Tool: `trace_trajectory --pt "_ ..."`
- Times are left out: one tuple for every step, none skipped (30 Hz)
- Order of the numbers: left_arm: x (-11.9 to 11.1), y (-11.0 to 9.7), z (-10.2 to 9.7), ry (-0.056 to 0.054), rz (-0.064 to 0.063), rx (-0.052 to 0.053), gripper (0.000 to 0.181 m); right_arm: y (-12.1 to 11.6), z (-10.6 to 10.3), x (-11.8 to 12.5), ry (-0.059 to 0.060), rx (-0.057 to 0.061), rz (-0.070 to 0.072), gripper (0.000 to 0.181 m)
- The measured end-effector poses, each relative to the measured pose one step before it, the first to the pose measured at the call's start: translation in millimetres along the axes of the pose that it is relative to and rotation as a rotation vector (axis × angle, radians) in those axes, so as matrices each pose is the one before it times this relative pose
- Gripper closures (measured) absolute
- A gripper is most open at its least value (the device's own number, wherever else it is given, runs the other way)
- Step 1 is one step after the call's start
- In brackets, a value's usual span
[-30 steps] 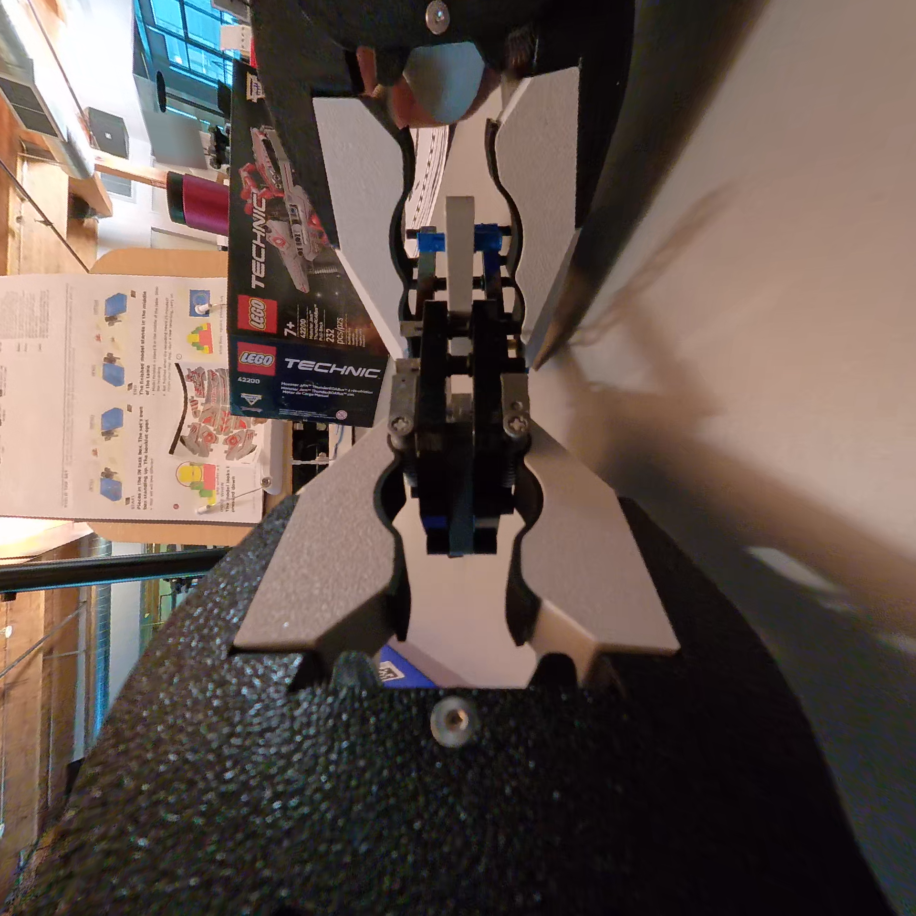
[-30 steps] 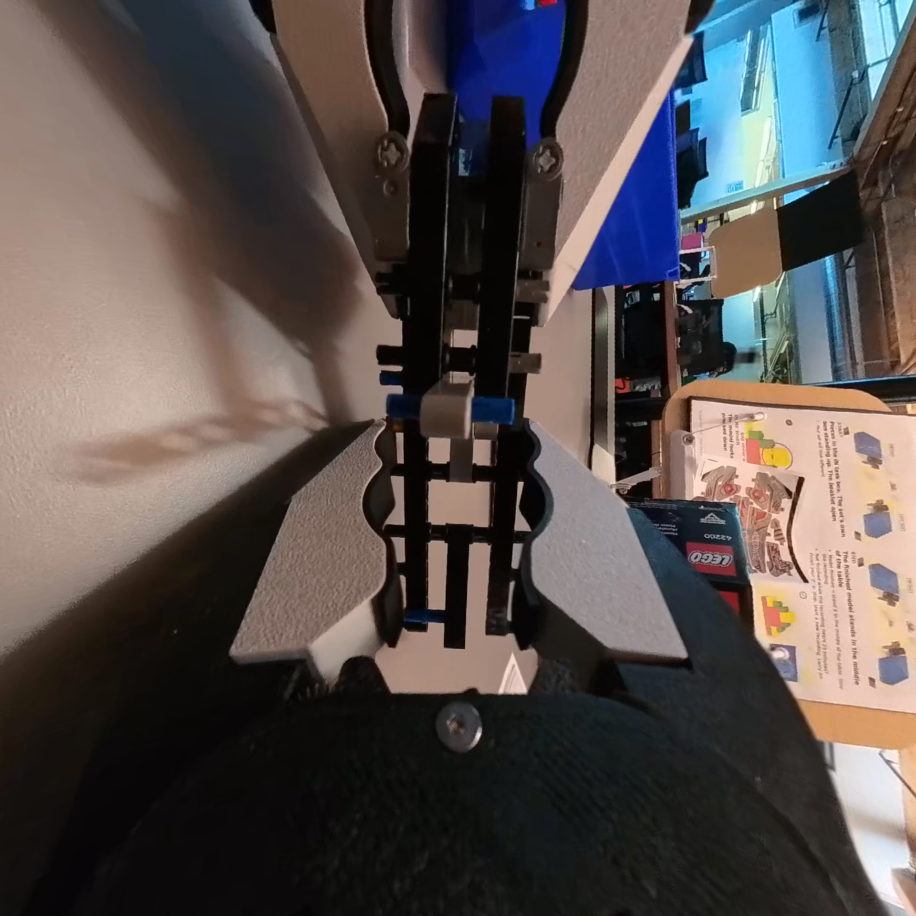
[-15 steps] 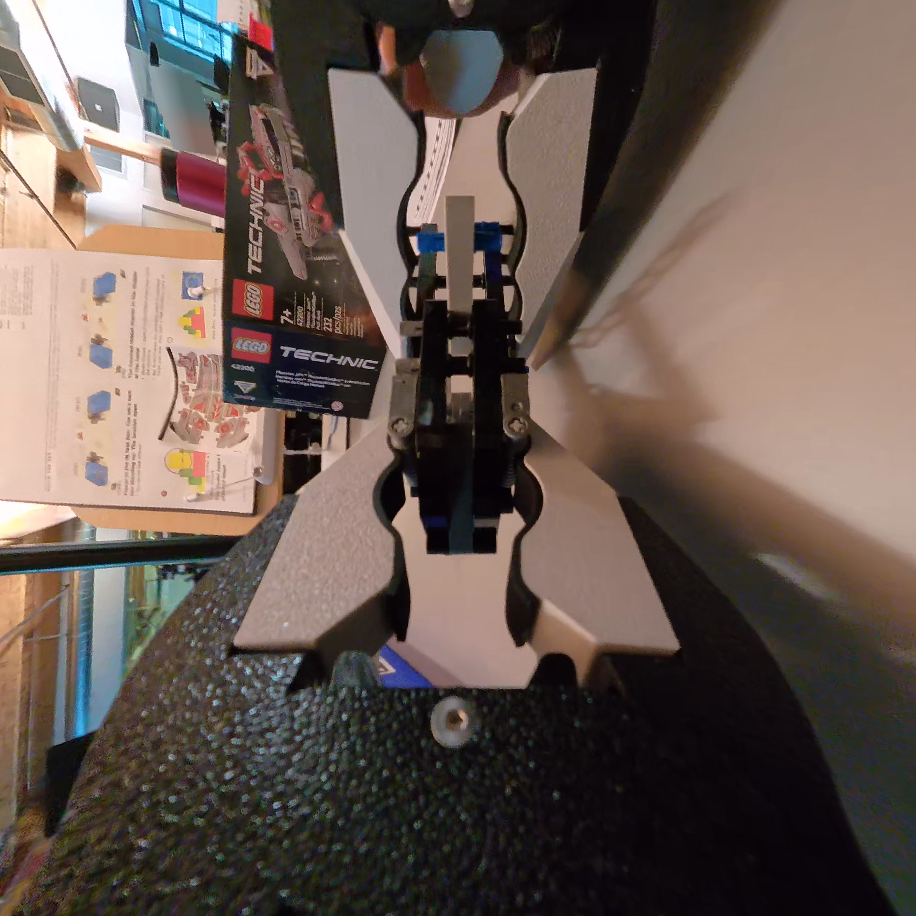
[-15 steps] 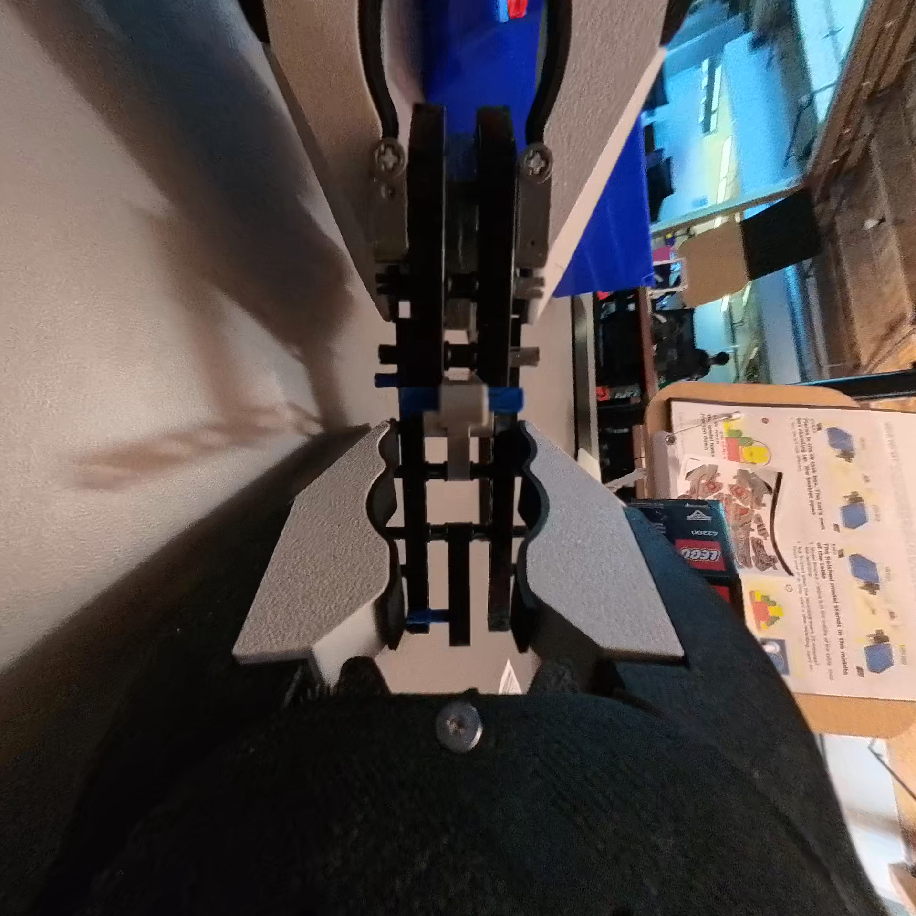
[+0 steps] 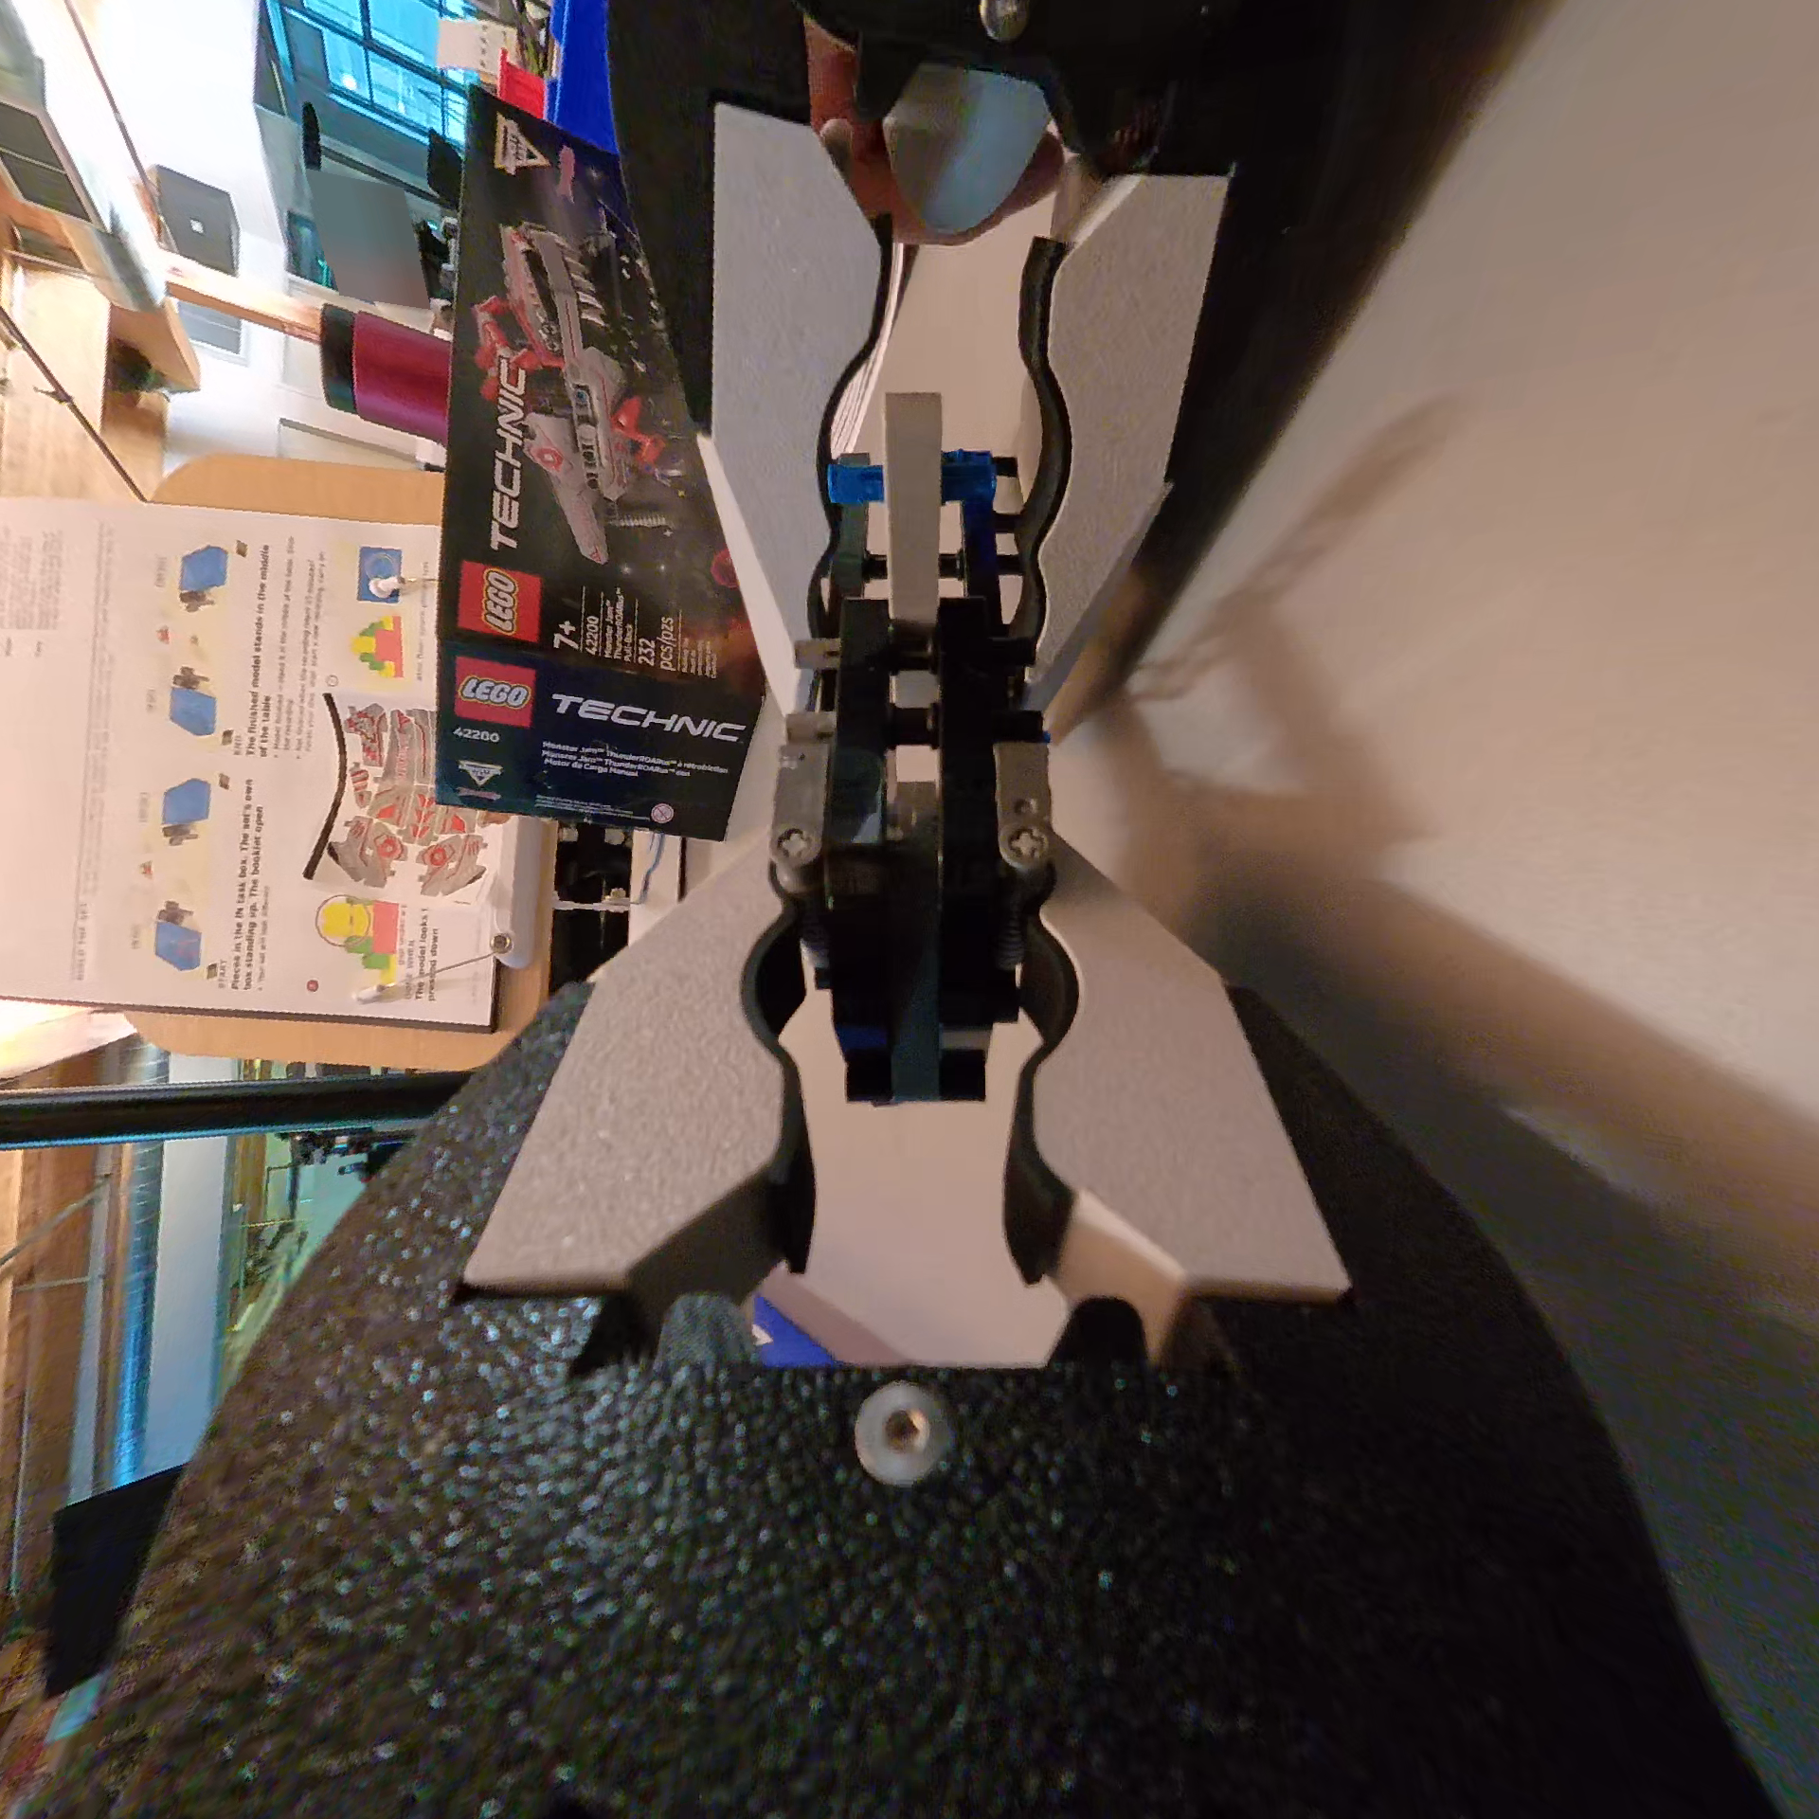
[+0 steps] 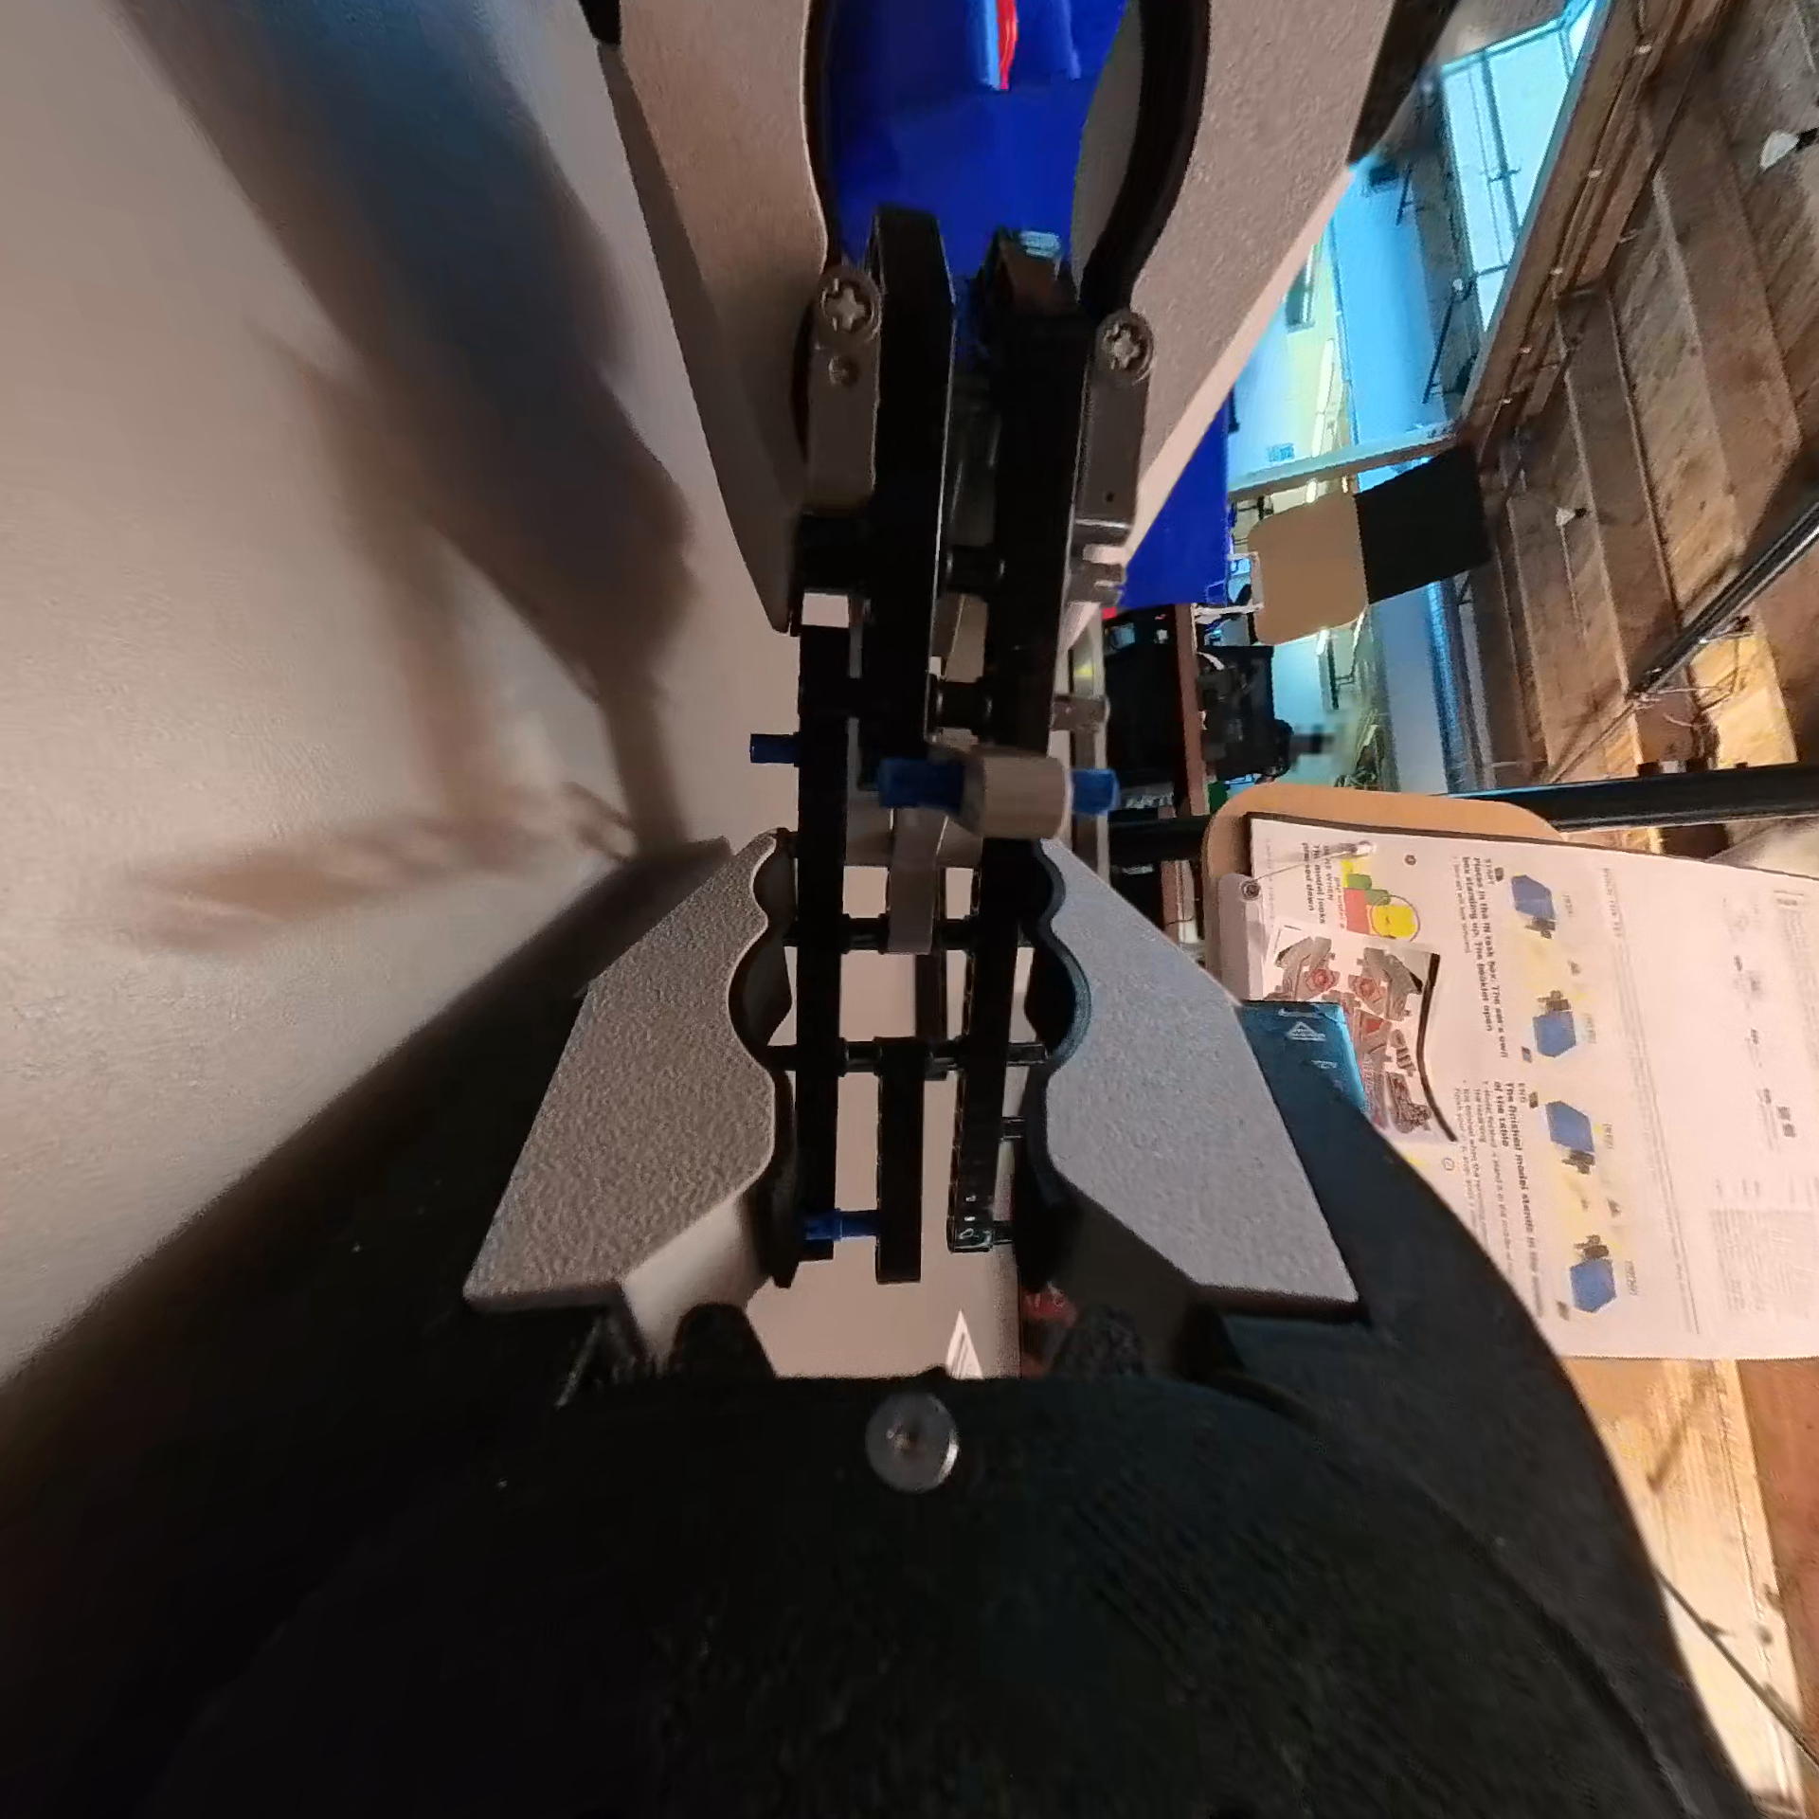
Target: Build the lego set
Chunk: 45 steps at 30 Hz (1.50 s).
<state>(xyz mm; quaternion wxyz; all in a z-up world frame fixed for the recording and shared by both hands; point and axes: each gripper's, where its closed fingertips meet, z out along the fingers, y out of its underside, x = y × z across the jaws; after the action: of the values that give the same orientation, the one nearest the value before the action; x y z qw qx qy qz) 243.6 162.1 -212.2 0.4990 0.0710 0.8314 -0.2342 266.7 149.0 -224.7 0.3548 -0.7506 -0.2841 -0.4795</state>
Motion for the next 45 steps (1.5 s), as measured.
trace_trajectory --pt "0.19 -0.06 -0.51 0.0042 -0.0102 0.0044 0.143 -0.31 0.03 -0.13 -0.0051 -0.0032 0.0006 0.137" --pt "0.36 0.34 -0.36 0.0034 -0.0033 0.0013 0.143 -0.02 0.16 -0.51 -0.0071 -0.0106 0.0067 0.137" --pt "0.58 0.59 -0.23 0.0042 -0.0049 -0.0004 0.143 0.19 0.49 -0.63 -0.0082 -0.014 0.0018 0.137" --pt "1.01 1.04 0.19 0.007 -0.0113 0.0005 0.143 0.36 0.68 -0.92 -0.0099 -0.0131 -0.0014 0.137" --pt "1.22 1.37 0.35 0.0094 -0.0166 0.0019 0.142 0.5 1.14 -1.3 -0.019 -0.0142 0.0065 0.137" --pt "0.69 1.63 0.36 0.0088 -0.0208 0.001 0.143 0.44 1.15 -1.05 -0.0267 -0.0173 0.0101 0.137" --pt "0.56 1.29 -0.05 0.0104 -0.0245 0.0027 0.142 -0.16 1.05 -1.21 -0.0311 -0.0088 0.0115 0.137" --pt "0.93 1.83 -0.13 0.0174 -0.0345 0.0022 0.143 -1.01 1.47 -2.06 -0.0456 0.0055 0.0229 0.137" --pt "-1.96 0.51 -0.43 0.0045 -0.0524 0.0174 0.143 -1.44 0.49 1.47 -0.0202 0.0172 0.0108 0.137" --pt "-3.59 -1.39 -1.6 -0.0041 -0.0325 0.0304 0.143 -3.12 -1.68 5.12 0.0307 0.0392 -0.0166 0.137" --pt "-1.58 -0.54 -1.44 0.0073 -0.0248 0.0181 0.143 -3.92 -2.59 2.51 0.0184 0.0466 -0.0134 0.138" --pt "0.82 0.27 -0.4 0.0305 -0.0648 0.0073 0.142 -2.71 -1.86 -0.46 0.0013 0.0409 0.0075 0.139" --pt "1.88 0.99 0.47 0.039 -0.0798 0.0041 0.143 -1.42 -1.77 -1.82 -0.0071 0.0291 0.0174 0.141" --pt "2.52 1.33 0.68 0.0323 -0.0486 0.0064 0.143 -1.03 -1.46 -3.5 -0.0228 0.0207 0.0222 0.141" --pt "2.12 2.56 1.12 0.0186 -0.0194 0.0009 0.143 0.47 -0.74 -3.27 -0.0266 0.0077 0.0361 0.141" --pt "1.74 4.29 1.54 0.0151 -0.0134 -0.0144 0.143 0.21 -0.84 -1.43 -0.0128 0.0094 0.0262 0.139" --pt "1.17 4.49 1.63 0.0136 -0.017 -0.0183 0.142 -0.87 -1.17 -3.36 -0.0245 0.0154 0.0096 0.138" --pt "-0.1 0.3 0.52 0.0052 -0.0156 0.0081 0.143 0.88 -0.93 -2.59 -0.0212 0.002 0.0076 0.136" --pt "0.66 -0.86 0.18 0.0091 -0.005 0.0124 0.143 1.03 -0.64 -0.05 -0.0047 -0.0026 0.0084 0.134" --pt "1.22 0.16 0.22 0.0095 0.0021 0.001 0.143 0.12 -0.41 -1.22 -0.0126 0.0008 0.0075 0.132" --pt "-0.11 0.05 0.4 -0.0026 0.0044 -0.0034 0.142 -1.07 -0.28 0.95 0.0032 0.0063 0.0097 0.132" --pt "0.05 -0.83 0.17 -0.0044 0.0085 0.0011 0.142 -1.84 -0.12 2.04 0.011 0.0081 0.011 0.132" --pt "0.76 -1.22 0.02 0.0004 0.009 0.0012 0.142 -2.62 -0.19 -0.22 -0.0055 0.0122 0.0132 0.132" --pt "0.44 -1.2 0.0 -0.0026 0.0115 0.0002 0.142 -2.87 -0.35 0.2 -0.0028 0.0138 0.0162 0.133" --pt "0.38 -0.81 -0.16 -0.0038 0.0152 -0.0015 0.143 -1.29 -0.21 0.87 0.0025 0.005 0.0111 0.135" --pt "0.12 -0.72 -0.33 -0.0038 0.011 0.0001 0.143 0.12 -0.02 0.47 0.0013 -0.0017 0.0012 0.136" --pt "-0.31 0.15 -0.26 -0.0032 0.0044 -0.0036 0.143 0.38 0.07 0.08 0.0007 -0.0017 -0.0006 0.137" --pt "-0.17 0.11 -0.1 -0.0017 0.0007 -0.0014 0.143 0.45 0.34 -0.3 -0.0015 -0.003 0.0042 0.138" --pt "0.27 0.15 -0.09 0.0009 0.0008 0.0007 0.143 -0.02 0.3 -0.79 -0.0065 -0.002 0.0046 0.139" --pt "0.35 0.17 -0.12 0.0023 -0.0022 0.0019 0.143 -0.06 -0.05 -0.83 -0.0064 -0.0031 0.0011 0.139" --pt "0.45 0.08 -0.14 0.0022 -0.0027 0.0024 0.143 -0.1 0.04 -0.31 -0.0023 -0.0041 -0.0006 0.139" --pt "0.48 -0.14 0.04 0.0008 0.0027 0.0029 0.143 -0.37 -0.16 -0.54 -0.0024 -0.0028 -0.0051 0.139" --pt "0.45 0.12 -0.06 -0.0001 0.0038 0.0009 0.143 0.46 -0.3 -1.15 -0.0069 -0.0072 -0.0092 0.139" --pt "0.09 0.05 -0.24 -0.0008 0.0019 0.0002 0.143 3.01 -0.1 0.03 -0.0017 -0.022 -0.0106 0.138" --pt "0.1 -0.07 -0.51 0.0011 0.0018 0.0012 0.143 3.85 0.1 0.43 0.0032 -0.0225 -0.0138 0.136" --pt "0.15 -0.03 -0.5 0.0014 0.0021 0.0004 0.143 3.12 -0.03 -0.85 -0.0069 -0.0145 -0.007 0.135" --pt "-0.11 0.14 -0.27 -0.0002 0.0005 -0.0006 0.142 -1.21 -0.61 0.94 0.0051 0.0123 0.0094 0.134" --pt "0.11 -0.22 -0.08 -0.0004 0.0014 0.0007 0.142 -2.13 -0.65 1.35 0.0043 0.0172 0.0184 0.135" --pt "0.08 -0.16 -0.03 -0.0016 0.0041 0.0 0.143 -0.99 -0.29 0.39 -0.0031 0.0076 0.0154 0.135" --pt "-0.24 -0.09 0.08 -0.0026 0.0032 -0.0012 0.143 0.58 0.07 0.86 0.0016 -0.0027 0.0054 0.134" --pt "-0.27 0.16 -0.13 -0.0022 0.001 -0.0018 0.143 0.06 0.35 -0.21 -0.0008 -0.0011 0.0003 0.136" --pt "-0.18 0.14 -0.32 -0.0011 0.0013 -0.0012 0.143 -0.34 0.52 -0.96 -0.0034 0.0009 -0.0012 0.137" --pt "0.06 0.18 -0.29 0.0007 -0.0002 -0.0008 0.143 -0.36 0.52 -0.88 -0.003 0.0003 -0.0002 0.139" --pt "-0.02 0.21 -0.28 0.0006 -0.0012 0.0001 0.143 -0.31 0.54 -0.29 -0.0018 -0.0001 0.0062 0.139" --pt "-0.11 0.16 -0.1 -0.0016 0.0012 0.0006 0.143 0.05 0.41 -0.23 -0.0032 -0.0021 0.0055 0.14"
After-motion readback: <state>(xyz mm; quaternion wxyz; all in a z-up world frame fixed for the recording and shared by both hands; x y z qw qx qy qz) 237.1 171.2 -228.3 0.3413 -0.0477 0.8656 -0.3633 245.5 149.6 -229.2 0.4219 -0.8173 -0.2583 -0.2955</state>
